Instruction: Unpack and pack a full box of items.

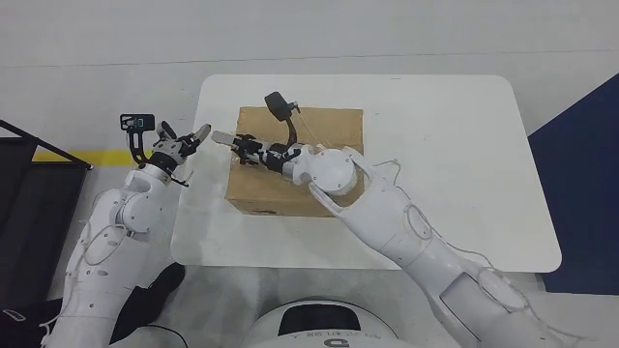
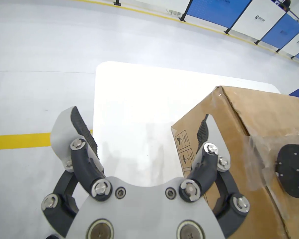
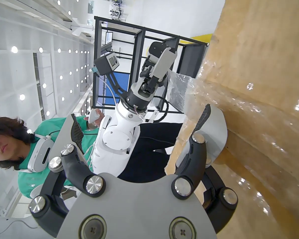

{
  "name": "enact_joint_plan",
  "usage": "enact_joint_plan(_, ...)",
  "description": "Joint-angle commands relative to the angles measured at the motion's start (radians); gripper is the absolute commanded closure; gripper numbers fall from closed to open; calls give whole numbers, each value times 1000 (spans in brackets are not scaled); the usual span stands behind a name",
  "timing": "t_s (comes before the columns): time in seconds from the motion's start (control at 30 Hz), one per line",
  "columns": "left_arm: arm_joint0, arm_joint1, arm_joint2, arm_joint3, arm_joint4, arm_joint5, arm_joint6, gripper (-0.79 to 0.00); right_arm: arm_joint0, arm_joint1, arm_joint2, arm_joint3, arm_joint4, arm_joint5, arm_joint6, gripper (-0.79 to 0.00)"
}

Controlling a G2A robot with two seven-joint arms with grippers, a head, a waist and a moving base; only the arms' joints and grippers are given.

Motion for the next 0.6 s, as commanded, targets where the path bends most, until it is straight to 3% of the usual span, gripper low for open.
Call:
enact_joint_plan(0.0, 1, -1, 0, 6, 0, -3, 5, -785, 13, -8, -12, 11, 3, 4, 0, -785)
enact_joint_plan(0.17, 8, -2, -9, 12, -10, -11, 19, -785, 27, -19, -18, 7, 25, -29, 12, -785)
enact_joint_plan(0.43, 16, -3, -8, 1, -11, -21, 20, -785, -23, -3, 56, -52, 24, -107, 0, -785)
enact_joint_plan(0.57, 27, -1, -25, 2, -149, -177, -35, -785, -39, 1, 72, -69, 16, -112, 2, -785)
